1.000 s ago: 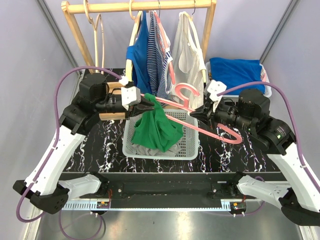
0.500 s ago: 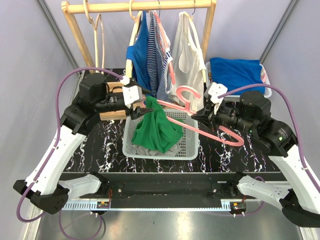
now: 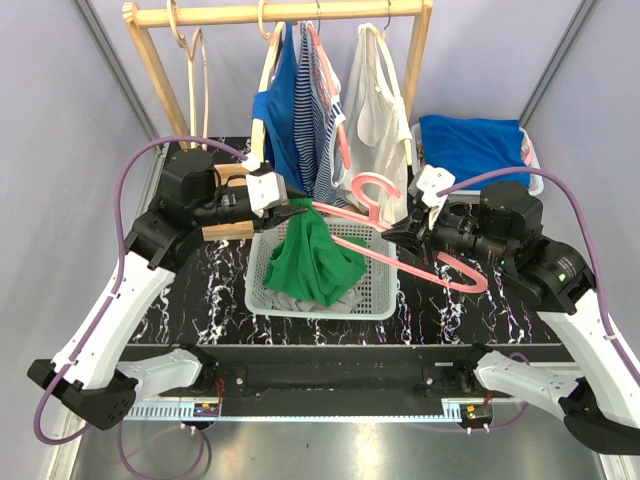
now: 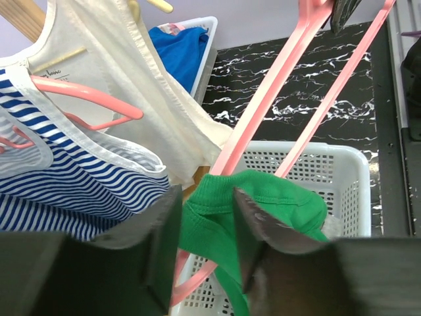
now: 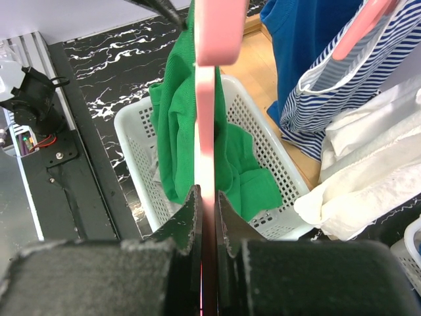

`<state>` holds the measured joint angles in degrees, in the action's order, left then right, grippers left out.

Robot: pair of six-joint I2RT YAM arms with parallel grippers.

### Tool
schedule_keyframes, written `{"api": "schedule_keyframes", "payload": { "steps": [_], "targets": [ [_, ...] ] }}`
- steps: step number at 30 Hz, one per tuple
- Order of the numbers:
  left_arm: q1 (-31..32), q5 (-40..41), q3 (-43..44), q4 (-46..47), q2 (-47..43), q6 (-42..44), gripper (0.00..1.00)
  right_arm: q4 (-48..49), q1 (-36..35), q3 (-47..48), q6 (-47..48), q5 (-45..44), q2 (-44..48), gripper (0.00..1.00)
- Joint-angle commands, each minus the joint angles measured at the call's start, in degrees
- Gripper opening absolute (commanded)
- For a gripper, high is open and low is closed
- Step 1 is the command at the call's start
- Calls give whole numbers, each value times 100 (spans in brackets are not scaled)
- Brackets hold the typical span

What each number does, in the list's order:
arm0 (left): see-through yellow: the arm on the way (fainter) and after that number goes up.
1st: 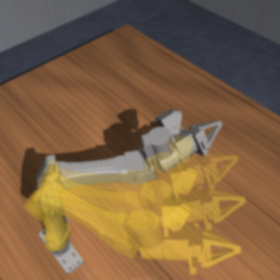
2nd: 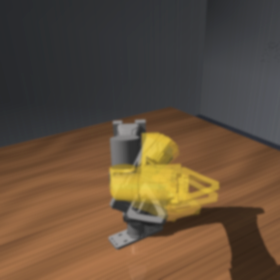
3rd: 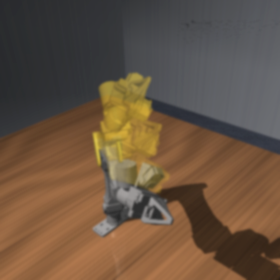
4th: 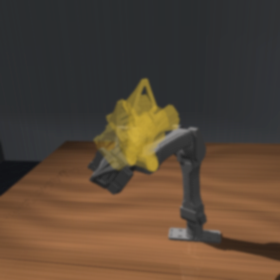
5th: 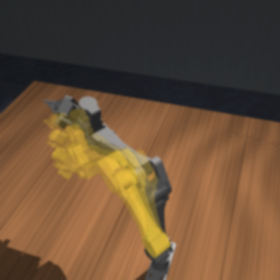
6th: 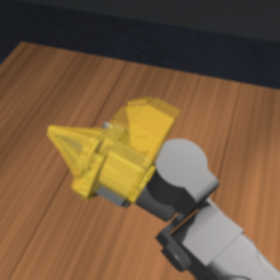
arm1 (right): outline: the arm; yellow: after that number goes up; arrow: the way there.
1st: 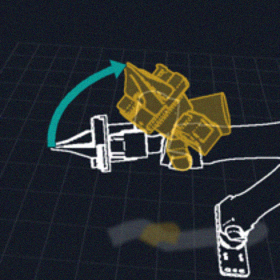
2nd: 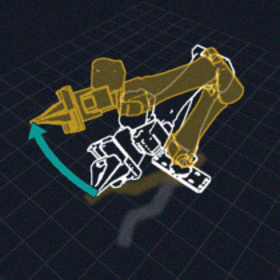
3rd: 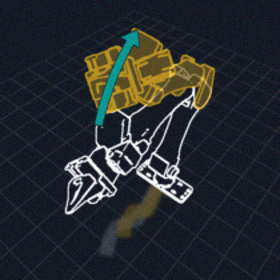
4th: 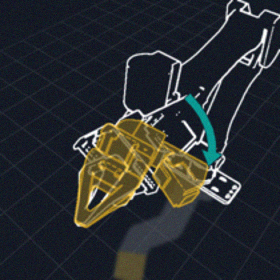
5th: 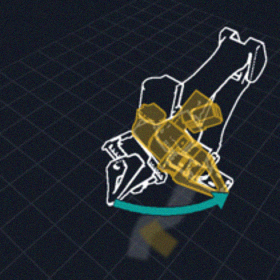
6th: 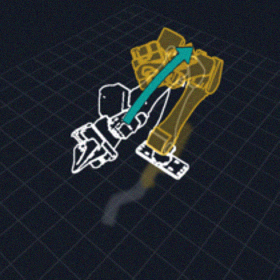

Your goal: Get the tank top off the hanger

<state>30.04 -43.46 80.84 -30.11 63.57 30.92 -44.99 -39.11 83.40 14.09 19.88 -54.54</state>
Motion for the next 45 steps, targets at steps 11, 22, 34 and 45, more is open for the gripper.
{"api": "schedule_keyframes", "payload": {
  "steps": [11, 22, 34, 45],
  "targets": [
    [-7, -145, 116, 67, -11, 125, 12, 280, 35, 344, -108, 122, 102, 0],
    [-165, 784, 108, -180, -108, 397, 0, 9, 35, 291, -55, -344, 400, 0],
    [-517, 1695, -313, -179, 6, 336, 0, -871, 35, 809, -73, -1108, 1068, 0],
    [502, 225, 256, -232, 340, -683, 62, -713, 35, 775, -73, -1118, 1095, 0]
  ]
}}
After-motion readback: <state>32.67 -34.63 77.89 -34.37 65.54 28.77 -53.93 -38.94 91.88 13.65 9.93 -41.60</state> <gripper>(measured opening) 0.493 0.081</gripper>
